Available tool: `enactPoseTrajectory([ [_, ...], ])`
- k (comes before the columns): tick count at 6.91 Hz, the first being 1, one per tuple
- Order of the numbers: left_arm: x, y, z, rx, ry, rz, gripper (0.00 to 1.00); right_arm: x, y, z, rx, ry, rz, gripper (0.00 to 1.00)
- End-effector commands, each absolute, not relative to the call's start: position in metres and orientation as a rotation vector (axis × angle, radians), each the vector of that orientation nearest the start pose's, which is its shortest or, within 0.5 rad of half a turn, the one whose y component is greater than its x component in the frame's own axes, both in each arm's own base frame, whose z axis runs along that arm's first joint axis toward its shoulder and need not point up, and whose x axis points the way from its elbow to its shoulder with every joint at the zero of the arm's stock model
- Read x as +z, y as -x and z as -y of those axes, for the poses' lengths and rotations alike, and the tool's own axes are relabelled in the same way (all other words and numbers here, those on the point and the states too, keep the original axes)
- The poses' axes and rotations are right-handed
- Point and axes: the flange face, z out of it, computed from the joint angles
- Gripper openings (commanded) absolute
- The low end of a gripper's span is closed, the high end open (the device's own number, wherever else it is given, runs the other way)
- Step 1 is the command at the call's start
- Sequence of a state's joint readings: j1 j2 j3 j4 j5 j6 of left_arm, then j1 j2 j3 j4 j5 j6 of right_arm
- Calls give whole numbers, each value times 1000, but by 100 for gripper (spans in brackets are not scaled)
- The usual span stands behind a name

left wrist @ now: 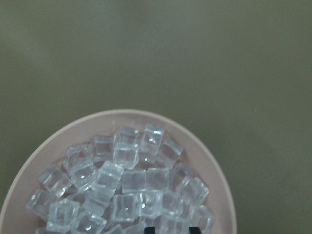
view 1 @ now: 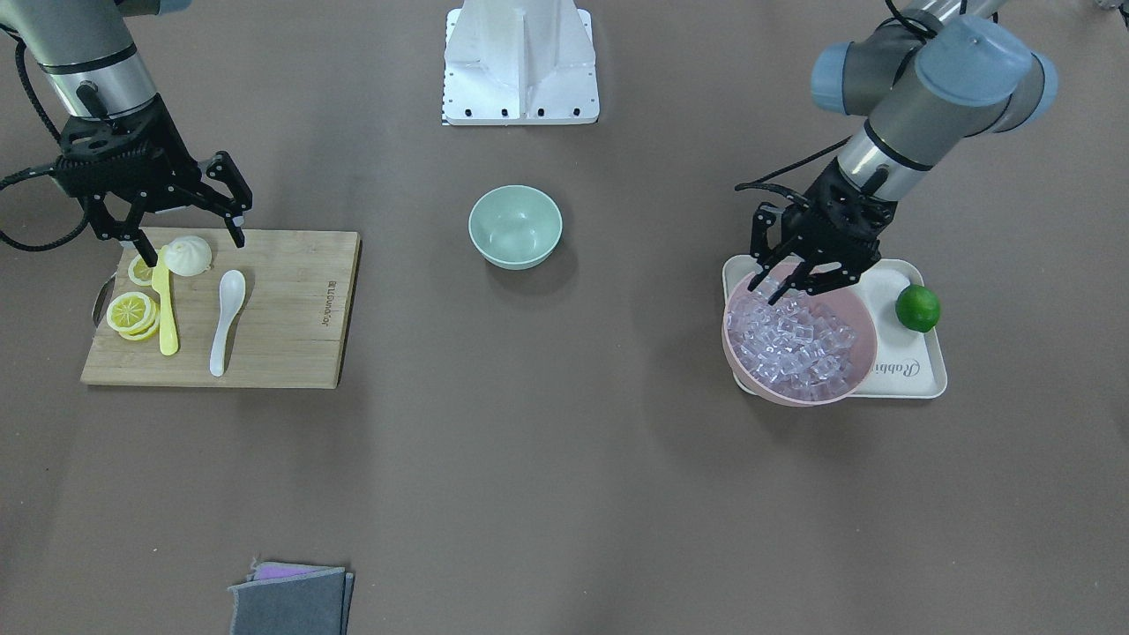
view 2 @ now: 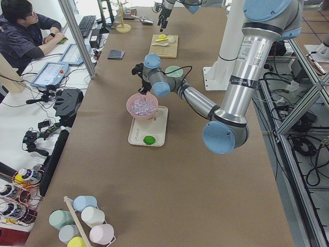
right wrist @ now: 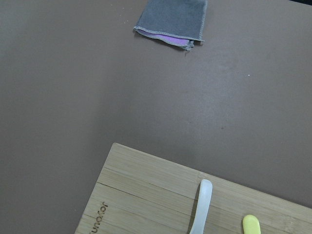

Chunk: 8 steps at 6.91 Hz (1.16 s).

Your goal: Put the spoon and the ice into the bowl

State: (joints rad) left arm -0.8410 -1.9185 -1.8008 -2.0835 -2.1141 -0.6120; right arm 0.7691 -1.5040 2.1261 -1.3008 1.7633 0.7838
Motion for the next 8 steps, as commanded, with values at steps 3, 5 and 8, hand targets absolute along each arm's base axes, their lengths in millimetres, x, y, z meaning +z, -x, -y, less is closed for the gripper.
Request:
enactPoseTrajectory([
  [3, 230, -520, 361, 160, -574, -1238, 0, 341, 275, 418, -109, -501, 757, 100],
  [5, 229, -574, 336, 152, -571, -1208, 0, 342, 276, 419, -105, -509, 747, 100],
  [8, 222, -595, 307, 158, -583, -1215, 9, 340, 275, 419, -102, -521, 744, 100],
])
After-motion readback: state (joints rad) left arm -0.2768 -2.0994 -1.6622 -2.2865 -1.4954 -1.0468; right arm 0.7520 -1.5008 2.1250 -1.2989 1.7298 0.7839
